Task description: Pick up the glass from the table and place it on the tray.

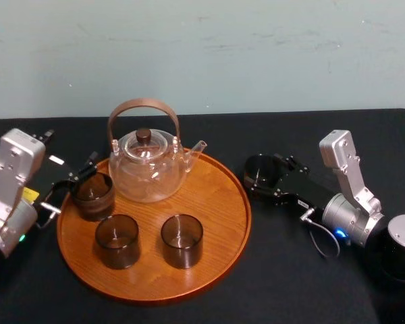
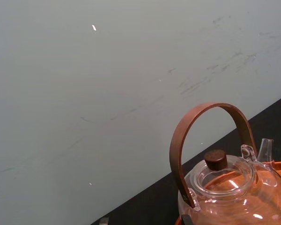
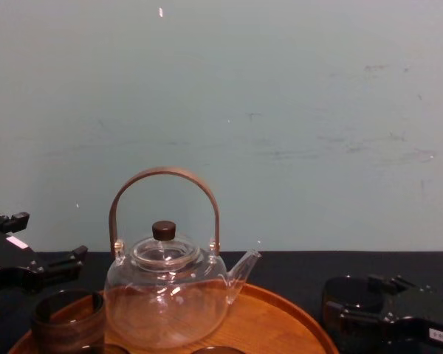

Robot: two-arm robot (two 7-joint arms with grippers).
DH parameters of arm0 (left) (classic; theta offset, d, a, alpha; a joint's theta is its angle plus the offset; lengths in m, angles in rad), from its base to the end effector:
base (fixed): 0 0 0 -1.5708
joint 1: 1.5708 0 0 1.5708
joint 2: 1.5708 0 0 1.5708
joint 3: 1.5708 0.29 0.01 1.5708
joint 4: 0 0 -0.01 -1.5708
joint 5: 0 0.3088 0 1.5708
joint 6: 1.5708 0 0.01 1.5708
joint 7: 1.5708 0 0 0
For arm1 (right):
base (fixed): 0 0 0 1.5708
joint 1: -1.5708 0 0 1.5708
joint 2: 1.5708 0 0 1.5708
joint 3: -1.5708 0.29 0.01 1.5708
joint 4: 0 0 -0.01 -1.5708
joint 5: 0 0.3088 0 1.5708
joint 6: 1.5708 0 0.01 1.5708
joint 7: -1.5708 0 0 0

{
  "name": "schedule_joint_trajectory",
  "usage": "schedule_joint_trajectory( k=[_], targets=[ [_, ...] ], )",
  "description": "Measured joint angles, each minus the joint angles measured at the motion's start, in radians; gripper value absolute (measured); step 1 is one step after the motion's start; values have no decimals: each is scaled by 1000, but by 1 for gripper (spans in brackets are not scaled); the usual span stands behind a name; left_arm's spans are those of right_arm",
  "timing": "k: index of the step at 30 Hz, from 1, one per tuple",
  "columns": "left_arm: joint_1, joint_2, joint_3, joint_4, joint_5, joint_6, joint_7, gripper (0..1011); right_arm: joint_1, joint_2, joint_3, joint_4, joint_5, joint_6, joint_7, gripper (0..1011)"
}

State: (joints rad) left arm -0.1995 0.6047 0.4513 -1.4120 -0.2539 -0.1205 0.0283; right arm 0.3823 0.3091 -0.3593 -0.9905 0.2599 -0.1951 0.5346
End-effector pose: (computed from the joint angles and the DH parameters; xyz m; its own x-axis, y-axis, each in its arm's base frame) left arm 0.3581 0.0827 -0.3023 0.2922 0.8803 0.3738 -0.9553 0.2872 0.0703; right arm 0.4148 -0.0528 -0.3485 0.6404 -0.7626 0.0910 0.7656 0.6245 -0.1543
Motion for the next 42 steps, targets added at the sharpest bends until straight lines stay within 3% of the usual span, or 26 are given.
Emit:
schedule_joint_trajectory(
  k=[16, 31, 36, 42],
  targets=[
    [0, 0, 0, 0, 0, 0, 0, 1001, 20, -13, -4, 45, 3, -10, 10, 1002],
    [0, 0, 0, 0, 0, 0, 0, 1001, 21, -13, -4, 46, 4, -8, 10, 1002],
    [0, 0, 0, 0, 0, 0, 0, 1001, 20, -13, -3, 45, 3, -8, 9, 905],
    [0, 0, 0, 0, 0, 0, 0, 1002, 20, -13, -3, 44, 3, -8, 9, 904]
  ],
)
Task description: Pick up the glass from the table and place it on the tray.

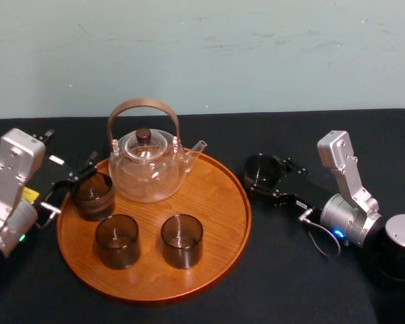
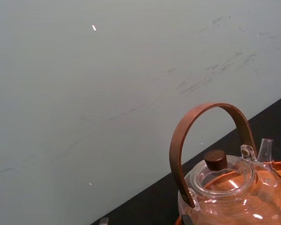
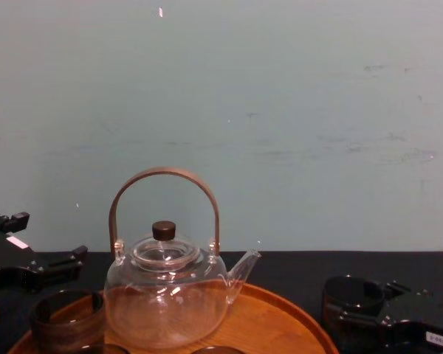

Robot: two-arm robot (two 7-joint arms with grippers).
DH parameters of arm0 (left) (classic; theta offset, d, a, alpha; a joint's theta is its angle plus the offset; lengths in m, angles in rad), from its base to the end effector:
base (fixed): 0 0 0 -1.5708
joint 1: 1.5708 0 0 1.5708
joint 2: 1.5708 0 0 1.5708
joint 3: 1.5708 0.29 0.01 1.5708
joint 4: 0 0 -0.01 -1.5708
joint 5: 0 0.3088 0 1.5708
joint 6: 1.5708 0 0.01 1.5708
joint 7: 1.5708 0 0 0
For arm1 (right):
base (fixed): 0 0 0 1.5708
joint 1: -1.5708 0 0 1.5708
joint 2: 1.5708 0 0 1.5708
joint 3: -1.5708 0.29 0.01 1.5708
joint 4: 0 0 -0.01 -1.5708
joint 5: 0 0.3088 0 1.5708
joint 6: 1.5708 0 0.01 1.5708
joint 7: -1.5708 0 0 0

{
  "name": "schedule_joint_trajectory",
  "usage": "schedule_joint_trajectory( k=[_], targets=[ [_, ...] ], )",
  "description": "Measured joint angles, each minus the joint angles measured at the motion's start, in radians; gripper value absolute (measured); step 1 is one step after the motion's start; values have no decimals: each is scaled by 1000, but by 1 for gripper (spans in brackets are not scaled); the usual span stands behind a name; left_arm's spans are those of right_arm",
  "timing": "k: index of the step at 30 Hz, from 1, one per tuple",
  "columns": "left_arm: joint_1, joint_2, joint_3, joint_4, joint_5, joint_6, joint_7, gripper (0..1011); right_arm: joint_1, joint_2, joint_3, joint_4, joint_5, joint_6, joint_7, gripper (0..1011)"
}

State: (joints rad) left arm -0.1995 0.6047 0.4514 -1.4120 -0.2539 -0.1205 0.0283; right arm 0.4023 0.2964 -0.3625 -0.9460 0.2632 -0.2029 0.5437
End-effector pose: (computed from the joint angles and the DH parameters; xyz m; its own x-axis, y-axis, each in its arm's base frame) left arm 0.3581 0.0827 -0.3023 0.2923 0.8803 0.3738 -0.9553 0.2873 0.0703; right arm 0.4185 -0.0521 -0.3534 0.6412 -0.7635 0.0770 0.7636 0.6250 -0.1621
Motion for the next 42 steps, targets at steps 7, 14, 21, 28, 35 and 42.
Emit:
schedule_joint_trajectory(
  k=[7, 14, 21, 28, 35, 42],
  targets=[
    [0, 0, 0, 0, 0, 0, 0, 1002, 0, 0, 0, -1, 0, 0, 0, 904],
    [0, 0, 0, 0, 0, 0, 0, 1002, -1, 1, 1, -2, 2, -2, 3, 904],
    [0, 0, 0, 0, 0, 0, 0, 1001, -27, 18, 6, -61, 7, -26, 7, 904],
    [0, 0, 0, 0, 0, 0, 0, 1002, -65, 39, 4, -144, 4, -37, 5, 904],
    [0, 0, 0, 0, 0, 0, 0, 1001, -95, 49, -15, -205, 6, -42, 22, 904],
    [0, 0, 0, 0, 0, 0, 0, 1001, -91, 39, -37, -202, 12, -55, 42, 904]
  ],
)
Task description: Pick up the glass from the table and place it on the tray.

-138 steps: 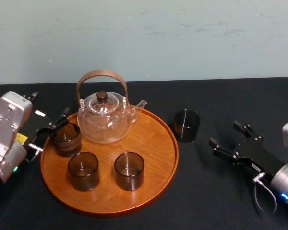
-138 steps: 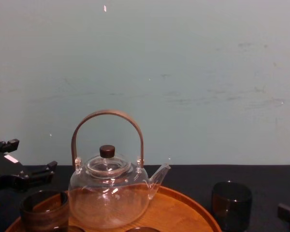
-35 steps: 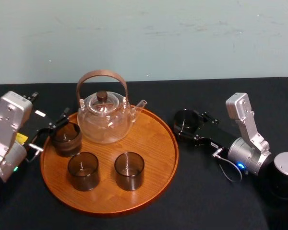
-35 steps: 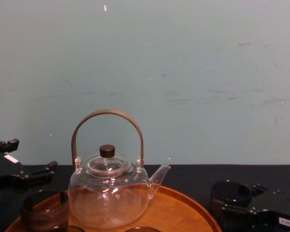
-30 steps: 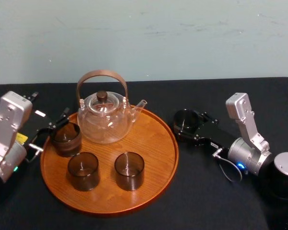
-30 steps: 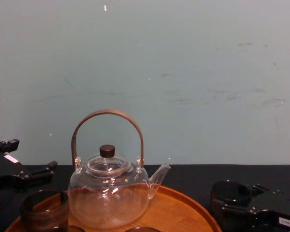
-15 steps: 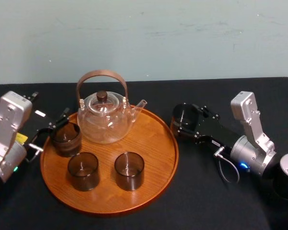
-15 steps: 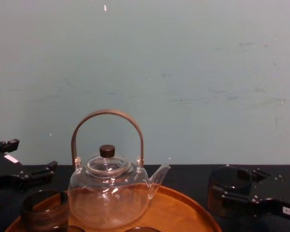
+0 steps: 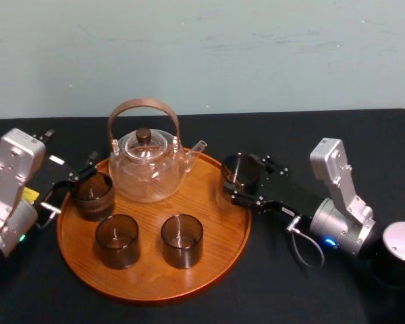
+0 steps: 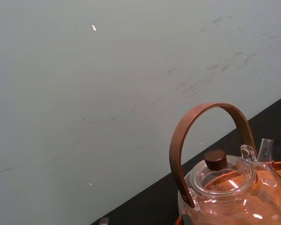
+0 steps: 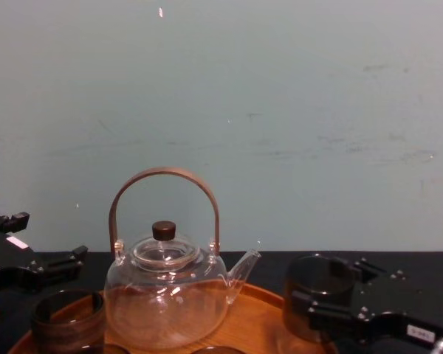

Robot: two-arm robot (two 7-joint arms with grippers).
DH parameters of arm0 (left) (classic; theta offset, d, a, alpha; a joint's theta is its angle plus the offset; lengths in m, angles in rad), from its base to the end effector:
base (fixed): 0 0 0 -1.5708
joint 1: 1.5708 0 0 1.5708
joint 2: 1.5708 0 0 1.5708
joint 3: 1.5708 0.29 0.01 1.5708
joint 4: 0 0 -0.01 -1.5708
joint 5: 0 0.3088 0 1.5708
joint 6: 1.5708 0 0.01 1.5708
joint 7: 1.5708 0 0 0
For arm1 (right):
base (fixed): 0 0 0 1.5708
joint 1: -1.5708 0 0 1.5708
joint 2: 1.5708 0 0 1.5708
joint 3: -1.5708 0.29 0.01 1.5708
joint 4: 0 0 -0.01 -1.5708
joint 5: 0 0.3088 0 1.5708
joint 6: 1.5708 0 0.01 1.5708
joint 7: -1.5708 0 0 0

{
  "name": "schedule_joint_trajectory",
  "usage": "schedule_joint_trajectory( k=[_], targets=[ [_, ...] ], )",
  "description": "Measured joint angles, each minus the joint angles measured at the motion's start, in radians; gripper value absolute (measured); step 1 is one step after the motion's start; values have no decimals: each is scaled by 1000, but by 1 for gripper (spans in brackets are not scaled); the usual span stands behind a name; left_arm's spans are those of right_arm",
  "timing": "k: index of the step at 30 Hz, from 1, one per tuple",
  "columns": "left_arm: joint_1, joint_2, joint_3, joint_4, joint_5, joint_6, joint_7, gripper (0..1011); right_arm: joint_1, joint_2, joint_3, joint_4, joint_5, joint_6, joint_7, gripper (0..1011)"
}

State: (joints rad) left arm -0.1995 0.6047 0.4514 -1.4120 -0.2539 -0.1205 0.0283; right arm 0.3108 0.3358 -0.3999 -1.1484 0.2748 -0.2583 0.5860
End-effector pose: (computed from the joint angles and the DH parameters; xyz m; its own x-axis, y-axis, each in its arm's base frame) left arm 0.3581 0.0827 -0.3023 0.2923 0.8803 0.3738 -0.9553 0.2873 0.0703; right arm 0.3961 -0.0321 -0.3365 0.7335 -0.6643 0.1438 0.6765 0.7341 -0.0590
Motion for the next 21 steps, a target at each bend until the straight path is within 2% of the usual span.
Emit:
schedule_joint_trajectory(
  k=[21],
  targets=[
    [0, 0, 0, 0, 0, 0, 0, 1001, 75, -57, -57, 125, -17, -43, 21, 904]
  ],
)
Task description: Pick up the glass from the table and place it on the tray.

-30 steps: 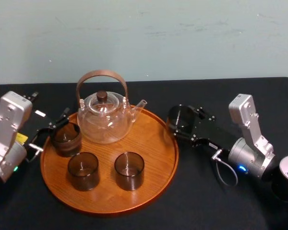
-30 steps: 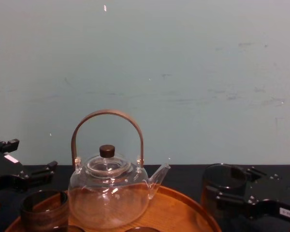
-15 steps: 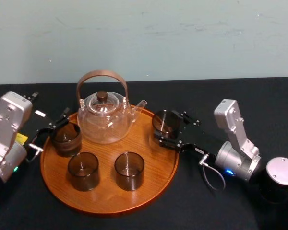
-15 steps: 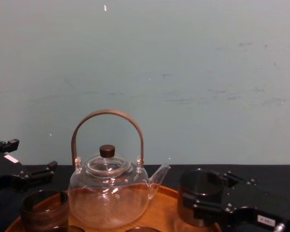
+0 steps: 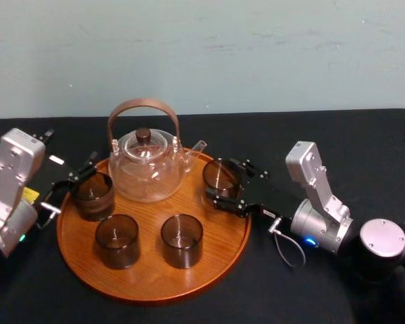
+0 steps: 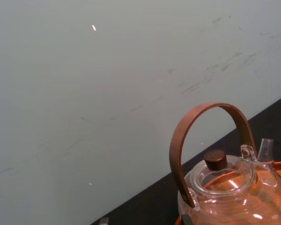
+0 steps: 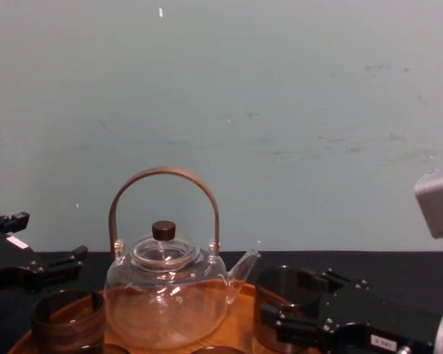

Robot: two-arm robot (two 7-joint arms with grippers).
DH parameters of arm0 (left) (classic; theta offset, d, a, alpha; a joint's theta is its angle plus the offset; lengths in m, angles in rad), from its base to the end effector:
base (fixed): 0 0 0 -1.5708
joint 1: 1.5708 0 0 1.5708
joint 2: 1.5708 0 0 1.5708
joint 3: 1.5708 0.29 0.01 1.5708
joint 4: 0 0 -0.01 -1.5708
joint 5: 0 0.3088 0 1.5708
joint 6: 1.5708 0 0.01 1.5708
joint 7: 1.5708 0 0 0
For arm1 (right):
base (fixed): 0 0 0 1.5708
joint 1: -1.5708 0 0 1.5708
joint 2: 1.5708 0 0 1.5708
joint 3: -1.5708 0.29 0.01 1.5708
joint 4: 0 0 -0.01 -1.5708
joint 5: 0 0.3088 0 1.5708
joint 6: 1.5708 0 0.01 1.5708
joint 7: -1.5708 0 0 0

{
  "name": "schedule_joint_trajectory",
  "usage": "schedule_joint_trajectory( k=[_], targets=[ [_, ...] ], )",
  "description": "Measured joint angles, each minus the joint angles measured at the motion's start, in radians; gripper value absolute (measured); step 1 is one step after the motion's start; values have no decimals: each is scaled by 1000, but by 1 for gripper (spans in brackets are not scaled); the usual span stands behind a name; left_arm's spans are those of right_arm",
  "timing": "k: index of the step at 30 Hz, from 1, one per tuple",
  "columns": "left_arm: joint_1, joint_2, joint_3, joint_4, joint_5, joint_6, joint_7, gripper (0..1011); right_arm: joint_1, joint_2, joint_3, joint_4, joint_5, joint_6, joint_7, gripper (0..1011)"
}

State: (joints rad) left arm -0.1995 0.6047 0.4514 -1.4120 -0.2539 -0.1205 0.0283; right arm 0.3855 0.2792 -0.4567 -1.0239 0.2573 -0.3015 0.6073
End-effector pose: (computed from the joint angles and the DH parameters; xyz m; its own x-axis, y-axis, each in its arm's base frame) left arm 0.3581 0.0827 -0.3023 0.2923 0.8803 0.3738 -0.9553 0.2873 0.0703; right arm 0.4112 -0.0099 -0.3483 0.7684 -0.6237 0.1434 0.6366 0.7678 -0.0716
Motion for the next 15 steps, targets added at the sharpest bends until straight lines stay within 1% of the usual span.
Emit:
schedule_joint_trajectory(
  k=[4, 15],
  targets=[
    [0, 0, 0, 0, 0, 0, 0, 1001, 10, -11, -7, 22, -2, -4, 4, 904],
    [0, 0, 0, 0, 0, 0, 0, 1001, 24, -24, -19, 58, -8, -8, 11, 904]
  ],
)
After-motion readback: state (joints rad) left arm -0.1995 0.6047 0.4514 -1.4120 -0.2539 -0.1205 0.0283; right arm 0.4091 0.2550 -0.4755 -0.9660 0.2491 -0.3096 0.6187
